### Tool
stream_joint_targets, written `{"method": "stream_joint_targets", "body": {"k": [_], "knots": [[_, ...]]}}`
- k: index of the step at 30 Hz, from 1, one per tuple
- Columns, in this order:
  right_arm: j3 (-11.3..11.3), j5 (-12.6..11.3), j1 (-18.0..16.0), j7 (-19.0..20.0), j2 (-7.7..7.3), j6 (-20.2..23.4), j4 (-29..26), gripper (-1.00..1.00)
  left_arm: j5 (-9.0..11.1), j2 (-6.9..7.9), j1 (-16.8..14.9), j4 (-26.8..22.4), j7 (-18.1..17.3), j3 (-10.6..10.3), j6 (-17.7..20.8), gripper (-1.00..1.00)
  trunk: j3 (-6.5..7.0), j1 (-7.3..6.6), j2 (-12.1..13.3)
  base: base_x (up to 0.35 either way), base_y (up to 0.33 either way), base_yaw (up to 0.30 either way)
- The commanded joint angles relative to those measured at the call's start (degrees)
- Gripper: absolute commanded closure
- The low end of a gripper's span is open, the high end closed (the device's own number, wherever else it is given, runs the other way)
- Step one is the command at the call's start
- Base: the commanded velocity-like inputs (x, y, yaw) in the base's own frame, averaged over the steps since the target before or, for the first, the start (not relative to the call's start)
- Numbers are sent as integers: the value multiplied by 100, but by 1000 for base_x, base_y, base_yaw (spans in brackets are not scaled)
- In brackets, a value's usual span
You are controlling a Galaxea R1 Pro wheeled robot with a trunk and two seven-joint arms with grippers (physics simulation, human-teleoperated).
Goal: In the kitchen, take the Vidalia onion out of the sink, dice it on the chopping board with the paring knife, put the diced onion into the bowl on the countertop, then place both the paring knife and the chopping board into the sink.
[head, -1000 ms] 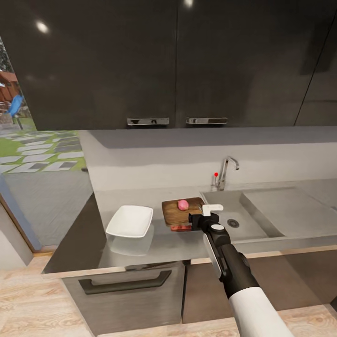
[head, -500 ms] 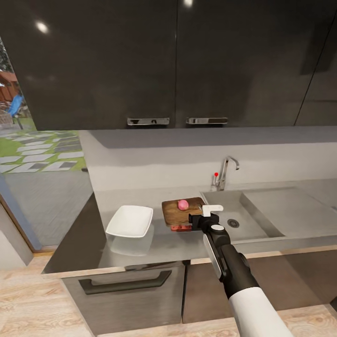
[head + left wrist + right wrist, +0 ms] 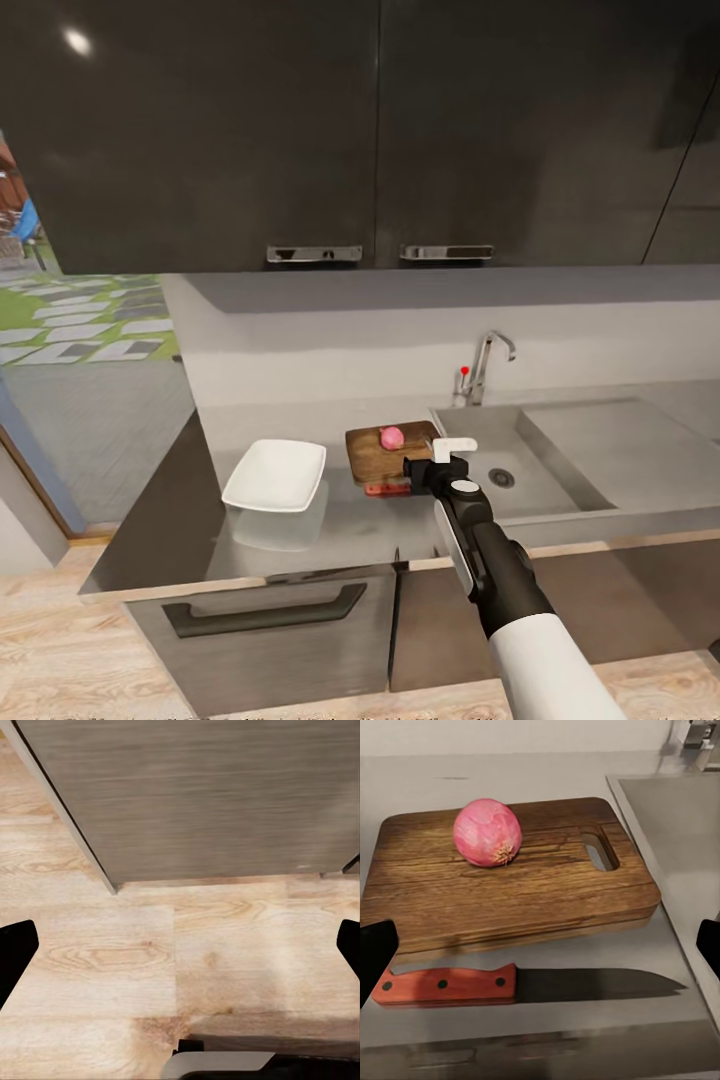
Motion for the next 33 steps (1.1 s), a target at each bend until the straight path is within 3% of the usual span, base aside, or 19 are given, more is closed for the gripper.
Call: {"method": "stream_joint_targets", "body": {"k": [1, 33], "knots": [[10, 34, -5, -15, 0, 40, -6, -100, 44, 2, 1, -2, 9, -12, -9, -100, -21, 4, -13, 16, 0, 0], [3, 33, -5, -14, 0, 41, -6, -100, 33, -5, 1, 98, 9, -21, -9, -100, -320, 4, -13, 40, 0, 0]]}}
